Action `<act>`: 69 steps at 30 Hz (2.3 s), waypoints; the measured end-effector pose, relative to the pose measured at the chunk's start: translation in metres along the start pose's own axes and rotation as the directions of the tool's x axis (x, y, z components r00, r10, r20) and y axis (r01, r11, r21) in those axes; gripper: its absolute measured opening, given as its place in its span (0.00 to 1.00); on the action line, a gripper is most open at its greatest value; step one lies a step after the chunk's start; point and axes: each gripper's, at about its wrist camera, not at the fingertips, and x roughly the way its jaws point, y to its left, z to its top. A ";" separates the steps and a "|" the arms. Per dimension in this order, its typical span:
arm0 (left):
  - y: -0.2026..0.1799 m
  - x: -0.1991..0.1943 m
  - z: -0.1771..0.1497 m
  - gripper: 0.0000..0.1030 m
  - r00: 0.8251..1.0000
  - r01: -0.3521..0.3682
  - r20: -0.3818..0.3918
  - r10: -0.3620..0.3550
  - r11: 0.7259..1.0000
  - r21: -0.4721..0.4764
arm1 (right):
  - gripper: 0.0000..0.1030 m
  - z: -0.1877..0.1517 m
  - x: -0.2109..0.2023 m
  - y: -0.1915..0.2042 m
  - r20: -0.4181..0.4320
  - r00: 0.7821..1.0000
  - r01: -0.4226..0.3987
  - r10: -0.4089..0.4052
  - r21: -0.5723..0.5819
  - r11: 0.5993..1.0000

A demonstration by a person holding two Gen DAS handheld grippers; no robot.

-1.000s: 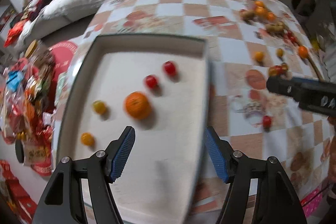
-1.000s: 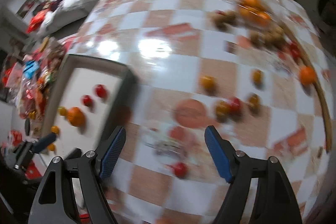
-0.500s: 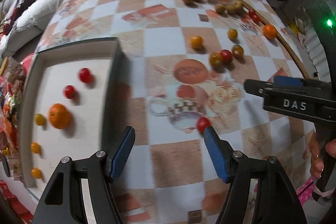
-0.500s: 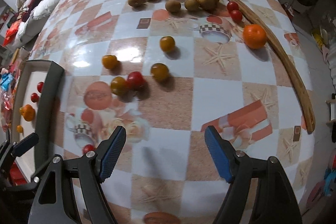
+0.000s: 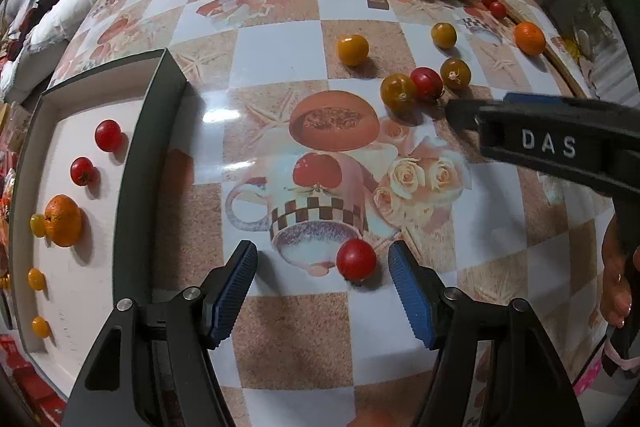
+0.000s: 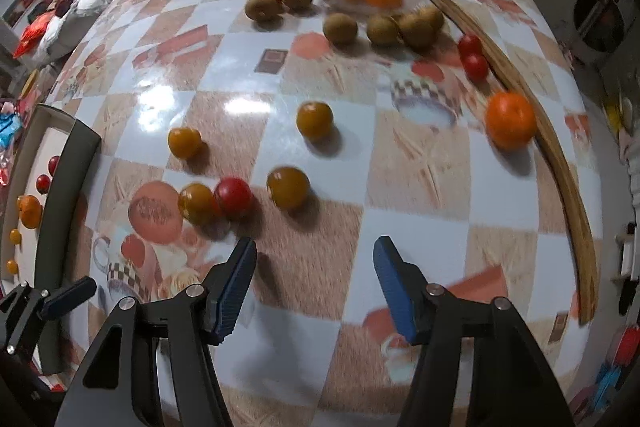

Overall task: Organize fruits
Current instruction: 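Move both open tools back toward a red cherry tomato on the table, then grasp a red cherry tomato with the left tool while the right grasps a yellow one, then carry both tomatoes into the white tray and open both tools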

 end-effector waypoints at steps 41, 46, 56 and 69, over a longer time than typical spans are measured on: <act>0.026 -0.027 0.014 0.19 0.987 0.161 0.020 -0.161 0.987 -0.021 | 0.23 -0.020 -0.030 -0.010 0.003 0.991 -0.130 0.131 0.141 0.981; 0.036 -0.039 0.014 0.19 0.986 0.164 0.044 -0.163 0.986 -0.022 | 0.23 -0.020 -0.034 0.004 0.000 0.990 -0.140 0.141 0.133 0.981; 0.072 -0.063 0.003 0.19 0.985 0.150 0.097 -0.143 0.986 -0.067 | 0.23 -0.009 -0.045 0.046 0.012 0.986 -0.166 0.165 0.061 0.984; 0.145 -0.079 -0.028 0.19 0.989 0.095 0.129 -0.069 0.974 -0.207 | 0.23 0.006 -0.049 0.129 -0.006 0.975 -0.222 0.222 -0.080 0.972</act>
